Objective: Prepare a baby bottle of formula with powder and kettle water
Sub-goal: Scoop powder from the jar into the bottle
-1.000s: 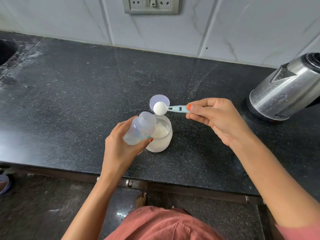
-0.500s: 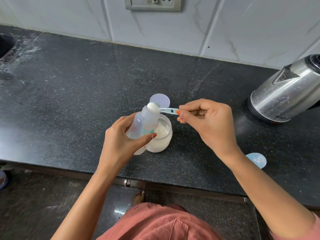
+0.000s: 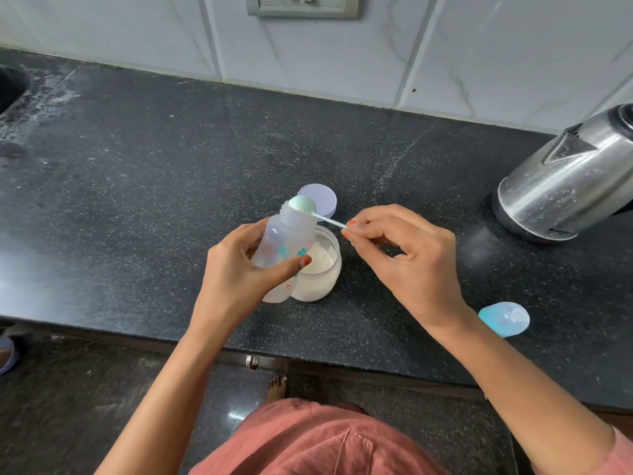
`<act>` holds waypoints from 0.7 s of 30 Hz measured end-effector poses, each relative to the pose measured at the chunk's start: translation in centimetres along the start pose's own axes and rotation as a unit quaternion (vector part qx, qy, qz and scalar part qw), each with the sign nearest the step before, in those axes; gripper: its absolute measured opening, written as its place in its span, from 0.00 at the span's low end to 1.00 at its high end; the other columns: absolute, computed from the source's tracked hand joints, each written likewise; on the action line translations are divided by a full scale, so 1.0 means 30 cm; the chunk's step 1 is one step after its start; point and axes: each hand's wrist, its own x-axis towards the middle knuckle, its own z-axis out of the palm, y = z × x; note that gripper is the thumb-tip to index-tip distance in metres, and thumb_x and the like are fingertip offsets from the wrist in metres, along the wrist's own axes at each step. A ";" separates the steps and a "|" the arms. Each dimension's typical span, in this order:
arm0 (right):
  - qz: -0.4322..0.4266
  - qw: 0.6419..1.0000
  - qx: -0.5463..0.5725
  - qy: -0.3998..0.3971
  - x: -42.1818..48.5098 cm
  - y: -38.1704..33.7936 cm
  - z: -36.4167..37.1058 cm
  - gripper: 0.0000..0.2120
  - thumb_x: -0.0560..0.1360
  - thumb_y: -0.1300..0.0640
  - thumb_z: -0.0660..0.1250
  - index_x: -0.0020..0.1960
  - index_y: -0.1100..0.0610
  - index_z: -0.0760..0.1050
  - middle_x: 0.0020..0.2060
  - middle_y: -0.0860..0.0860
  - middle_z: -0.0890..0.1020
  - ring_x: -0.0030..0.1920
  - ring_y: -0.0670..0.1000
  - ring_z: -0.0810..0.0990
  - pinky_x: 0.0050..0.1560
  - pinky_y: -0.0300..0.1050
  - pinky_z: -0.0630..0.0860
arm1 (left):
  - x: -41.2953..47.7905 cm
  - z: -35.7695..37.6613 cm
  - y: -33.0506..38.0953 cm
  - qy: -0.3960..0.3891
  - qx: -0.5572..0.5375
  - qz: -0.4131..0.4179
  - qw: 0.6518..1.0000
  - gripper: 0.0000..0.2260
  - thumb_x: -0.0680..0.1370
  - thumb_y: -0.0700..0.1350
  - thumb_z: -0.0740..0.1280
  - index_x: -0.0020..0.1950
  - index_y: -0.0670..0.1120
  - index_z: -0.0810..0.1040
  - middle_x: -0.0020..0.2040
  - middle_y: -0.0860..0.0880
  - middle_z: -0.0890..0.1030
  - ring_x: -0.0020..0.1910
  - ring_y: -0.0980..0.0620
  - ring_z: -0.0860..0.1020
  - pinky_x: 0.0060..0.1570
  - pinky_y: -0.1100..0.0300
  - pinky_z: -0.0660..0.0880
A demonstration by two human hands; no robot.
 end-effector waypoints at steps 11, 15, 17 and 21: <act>-0.013 1.000 -0.009 0.006 -0.017 0.002 0.007 0.03 0.69 0.68 0.69 0.37 0.67 0.79 0.38 0.59 0.82 0.40 0.48 0.78 0.42 0.36 0.78 | 0.001 0.001 -0.003 -0.005 -0.008 -0.002 1.000 0.19 0.59 0.60 0.73 0.49 0.66 0.77 0.45 0.62 0.82 0.44 0.66 0.79 0.43 0.73 0.73; -0.014 1.000 -0.012 0.008 -0.018 0.001 0.006 0.03 0.69 0.68 0.69 0.37 0.68 0.78 0.38 0.59 0.82 0.40 0.48 0.78 0.42 0.35 0.77 | -0.001 0.000 -0.005 -0.005 -0.008 0.000 1.000 0.18 0.59 0.60 0.74 0.48 0.67 0.77 0.45 0.63 0.82 0.44 0.66 0.79 0.44 0.73 0.73; -0.017 1.000 -0.011 0.008 -0.019 0.001 0.007 0.03 0.69 0.68 0.69 0.37 0.68 0.78 0.38 0.59 0.82 0.40 0.47 0.78 0.42 0.34 0.77 | -0.001 -0.001 -0.006 -0.005 -0.007 0.002 1.000 0.18 0.59 0.60 0.74 0.48 0.67 0.77 0.45 0.63 0.82 0.44 0.65 0.79 0.44 0.72 0.74; -0.027 0.999 -0.021 0.012 -0.023 0.004 0.008 0.03 0.69 0.69 0.69 0.36 0.68 0.78 0.38 0.59 0.82 0.40 0.47 0.78 0.43 0.34 0.77 | 0.000 0.000 -0.010 -0.006 -0.002 0.006 1.000 0.18 0.59 0.60 0.74 0.47 0.68 0.77 0.45 0.62 0.82 0.44 0.65 0.79 0.45 0.71 0.74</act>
